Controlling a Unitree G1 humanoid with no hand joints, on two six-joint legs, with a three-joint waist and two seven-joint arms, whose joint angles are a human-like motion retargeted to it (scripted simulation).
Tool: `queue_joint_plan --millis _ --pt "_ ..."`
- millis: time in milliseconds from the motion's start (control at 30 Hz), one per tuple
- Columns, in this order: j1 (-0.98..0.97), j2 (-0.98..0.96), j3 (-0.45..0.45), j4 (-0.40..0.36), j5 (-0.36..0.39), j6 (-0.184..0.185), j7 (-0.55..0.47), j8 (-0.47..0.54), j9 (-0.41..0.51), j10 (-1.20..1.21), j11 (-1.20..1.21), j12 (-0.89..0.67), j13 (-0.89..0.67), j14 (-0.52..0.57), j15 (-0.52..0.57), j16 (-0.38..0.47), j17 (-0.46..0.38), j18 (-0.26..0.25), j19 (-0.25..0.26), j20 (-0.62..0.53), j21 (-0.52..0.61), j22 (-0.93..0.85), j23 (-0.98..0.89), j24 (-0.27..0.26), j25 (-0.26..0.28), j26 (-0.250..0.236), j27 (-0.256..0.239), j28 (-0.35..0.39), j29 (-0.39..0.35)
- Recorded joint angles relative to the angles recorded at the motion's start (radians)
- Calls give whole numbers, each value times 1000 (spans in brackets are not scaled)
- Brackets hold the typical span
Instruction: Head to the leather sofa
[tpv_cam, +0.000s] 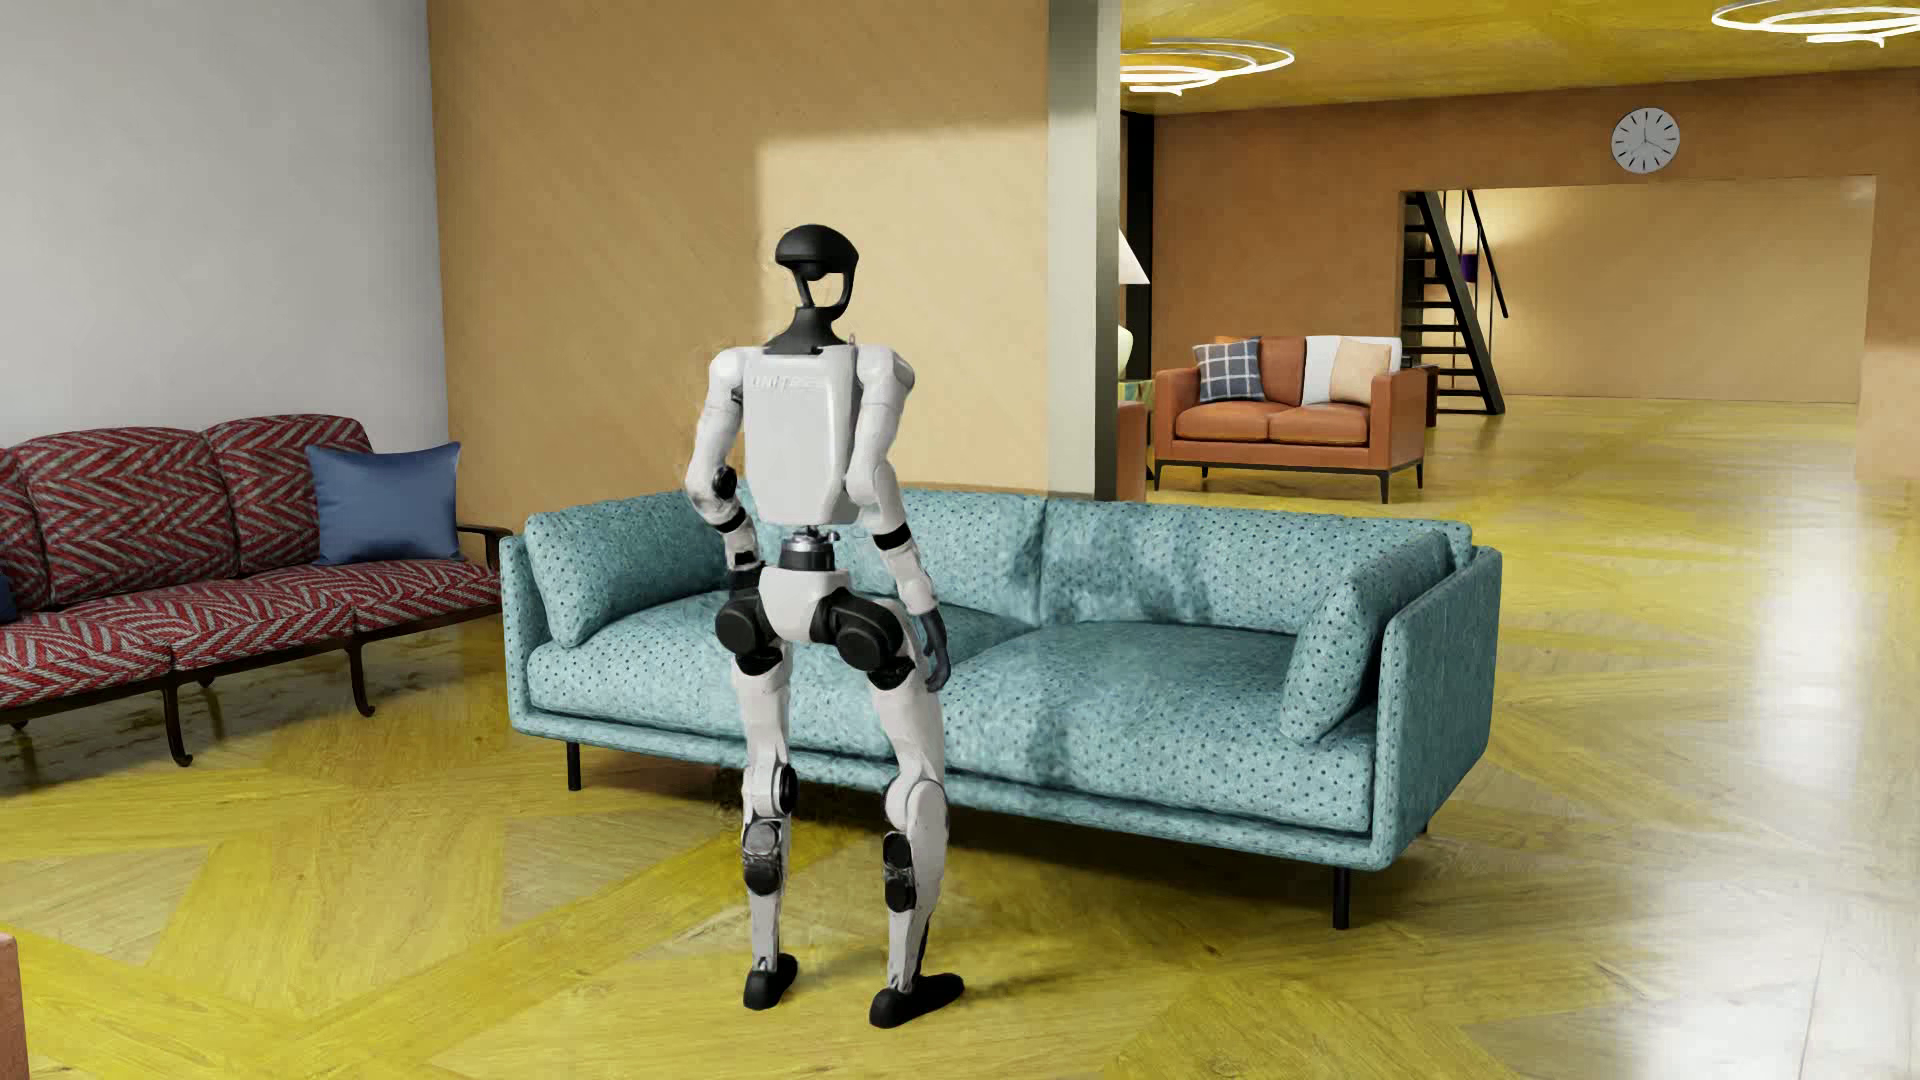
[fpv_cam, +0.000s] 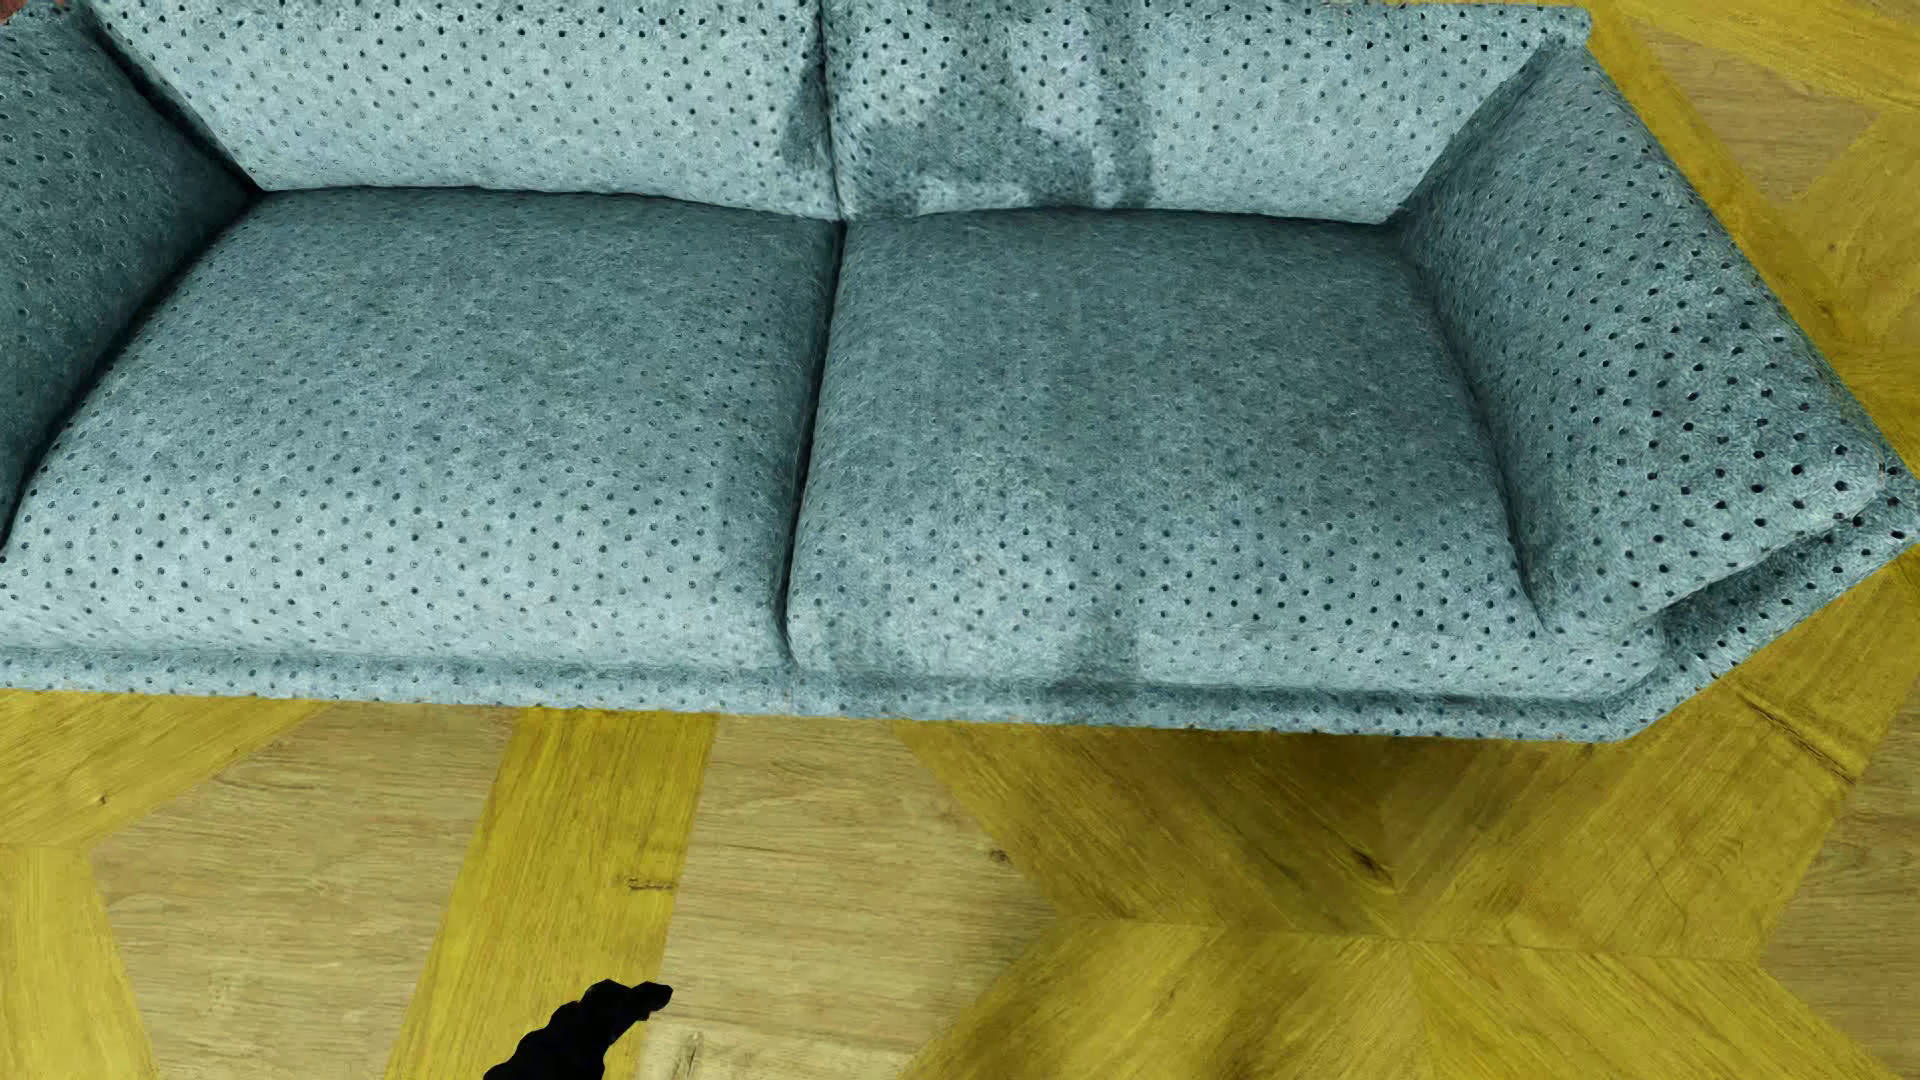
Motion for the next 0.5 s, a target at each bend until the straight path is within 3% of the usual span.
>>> queue_joint_plan --millis 133,233,367,500 --pt "15 -20 7 13 15 -5 52 55 5 17 29 -18 6 -21 -1 -43 3 10 10 -73 -18 42 -73 55 15 -6 -16 -87 -44" --pt "21 -27 10 21 28 -12 79 82 8 20 28 -30 8 -26 -2 -66 9 14 8 -123 -23 58 -79 99 24 -7 -7 -95 -43" --pt "13 -30 11 33 43 -16 96 97 15 28 11 -51 18 -27 3 -63 30 21 8 -177 -56 62 -60 106 69 -20 6 -116 -43" --pt "9 -23 10 44 57 -12 104 101 19 25 -20 -65 24 -23 17 -53 32 20 10 -181 -67 62 -30 84 64 -12 19 -109 -39"
